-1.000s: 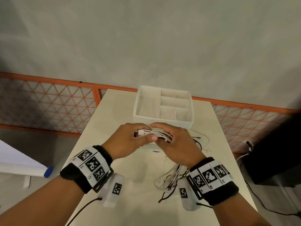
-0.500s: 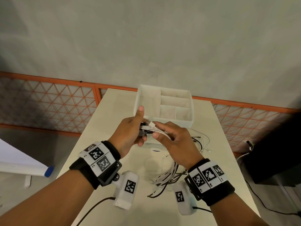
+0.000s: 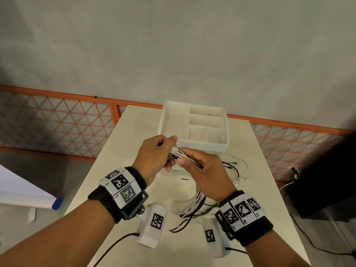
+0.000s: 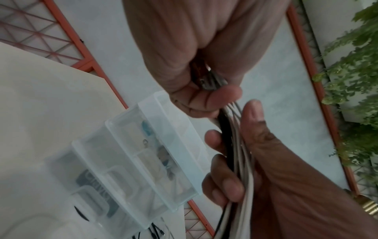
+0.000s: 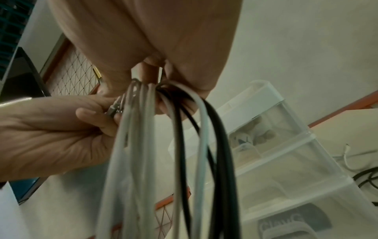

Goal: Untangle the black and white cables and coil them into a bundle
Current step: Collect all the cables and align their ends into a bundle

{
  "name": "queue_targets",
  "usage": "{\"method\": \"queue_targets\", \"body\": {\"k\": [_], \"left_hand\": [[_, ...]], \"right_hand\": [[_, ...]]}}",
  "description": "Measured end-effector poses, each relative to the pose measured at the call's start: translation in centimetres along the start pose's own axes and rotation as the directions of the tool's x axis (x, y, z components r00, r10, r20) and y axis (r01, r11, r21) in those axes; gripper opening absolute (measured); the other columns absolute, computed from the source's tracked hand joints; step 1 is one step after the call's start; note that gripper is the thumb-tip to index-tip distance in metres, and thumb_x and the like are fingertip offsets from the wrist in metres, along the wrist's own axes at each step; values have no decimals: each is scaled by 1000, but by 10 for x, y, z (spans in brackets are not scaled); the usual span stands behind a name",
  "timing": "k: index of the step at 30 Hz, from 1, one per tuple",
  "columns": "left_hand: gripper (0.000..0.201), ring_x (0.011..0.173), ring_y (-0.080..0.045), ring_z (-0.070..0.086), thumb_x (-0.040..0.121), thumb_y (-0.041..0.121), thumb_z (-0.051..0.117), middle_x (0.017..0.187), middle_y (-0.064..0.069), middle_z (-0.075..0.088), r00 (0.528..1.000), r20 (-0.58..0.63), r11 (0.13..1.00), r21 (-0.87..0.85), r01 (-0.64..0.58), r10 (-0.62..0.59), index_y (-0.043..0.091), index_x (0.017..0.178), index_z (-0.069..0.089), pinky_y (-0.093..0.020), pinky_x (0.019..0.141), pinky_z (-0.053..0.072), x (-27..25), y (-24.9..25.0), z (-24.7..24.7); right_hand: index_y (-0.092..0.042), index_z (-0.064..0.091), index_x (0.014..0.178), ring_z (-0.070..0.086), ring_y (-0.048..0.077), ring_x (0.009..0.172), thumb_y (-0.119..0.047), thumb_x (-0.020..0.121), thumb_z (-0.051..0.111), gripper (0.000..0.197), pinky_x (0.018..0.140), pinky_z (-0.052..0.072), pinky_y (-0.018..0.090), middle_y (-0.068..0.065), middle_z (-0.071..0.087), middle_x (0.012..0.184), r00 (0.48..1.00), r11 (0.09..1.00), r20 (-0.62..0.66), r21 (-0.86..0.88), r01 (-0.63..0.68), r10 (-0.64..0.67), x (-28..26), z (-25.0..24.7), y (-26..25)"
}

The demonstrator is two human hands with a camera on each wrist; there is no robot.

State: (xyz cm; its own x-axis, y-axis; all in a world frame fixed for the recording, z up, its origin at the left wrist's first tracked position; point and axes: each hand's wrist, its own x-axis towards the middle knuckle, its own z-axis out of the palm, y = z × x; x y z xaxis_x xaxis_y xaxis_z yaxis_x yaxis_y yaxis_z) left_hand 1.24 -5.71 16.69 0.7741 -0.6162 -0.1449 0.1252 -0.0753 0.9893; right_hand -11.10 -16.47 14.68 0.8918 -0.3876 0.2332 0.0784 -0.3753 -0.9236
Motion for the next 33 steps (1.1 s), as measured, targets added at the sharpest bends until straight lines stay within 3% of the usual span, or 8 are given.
{"method": "queue_targets", "body": {"k": [3,9,13,17,20,25,28,33], "left_hand": [[41,50,-23,52,94,33,62,68,-16,58,998,45,999,-14,36,-36,-7,89,61,-26,40,40,-1,1,0],[33,50,-21,56,91,31,69,64,-12,62,988,153,998,56,12,-21,-1,88,64,-25,41,43,-5,3,0],[23,49,-28,51,92,19,65,60,-17,60,998,2,997,43,-58,58,-3,84,63,-27,41,39,0,0,-1],[11,51,-23,56,91,9,64,70,-14,63,1000,3,999,-19,-30,30,2,84,61,-27,42,44,0,3,-5],[12,62,-22,64,88,14,71,83,-20,71,985,158,992,-88,90,-76,4,91,65,-26,53,54,-5,2,-7],[16,60,-20,68,85,17,74,86,-20,73,970,191,969,-168,183,-150,7,95,66,-19,50,54,-4,3,-6],[7,52,-19,58,85,9,73,77,-18,66,987,119,978,-166,125,-106,7,86,66,-21,46,48,0,2,-5],[9,49,-19,50,87,6,70,66,-13,61,998,16,980,-188,58,-56,4,84,61,-23,44,43,5,-2,-6]], "right_hand": [[-36,67,122,62,-1,74,-26,97,63,27,72,46,13,-13,72,81,996,998,-82,-60,14,-19,-1,2,4],[-54,64,118,53,9,62,-29,99,62,32,63,48,29,0,73,80,997,996,-78,-86,5,-12,-2,5,8],[-35,60,134,58,1,57,-28,97,65,38,60,48,13,-14,71,81,996,995,-34,-60,-84,82,-4,4,3],[-20,70,105,53,14,49,-31,95,67,16,52,51,29,-4,60,62,960,956,-60,-95,-277,272,-1,-4,14],[-19,73,86,50,12,48,-26,95,66,13,53,43,30,-7,57,55,973,954,-85,-193,-229,216,3,-7,18],[-22,69,108,69,16,80,-20,96,61,15,75,55,34,0,75,88,993,945,-29,-305,-117,114,7,-3,11],[-26,58,108,63,19,67,-18,92,63,18,70,53,39,10,72,82,987,961,2,-231,-156,160,5,-1,4],[-22,60,107,50,12,53,-13,96,62,14,53,40,25,-6,62,63,993,991,-115,-124,-45,31,3,-3,0]]}}
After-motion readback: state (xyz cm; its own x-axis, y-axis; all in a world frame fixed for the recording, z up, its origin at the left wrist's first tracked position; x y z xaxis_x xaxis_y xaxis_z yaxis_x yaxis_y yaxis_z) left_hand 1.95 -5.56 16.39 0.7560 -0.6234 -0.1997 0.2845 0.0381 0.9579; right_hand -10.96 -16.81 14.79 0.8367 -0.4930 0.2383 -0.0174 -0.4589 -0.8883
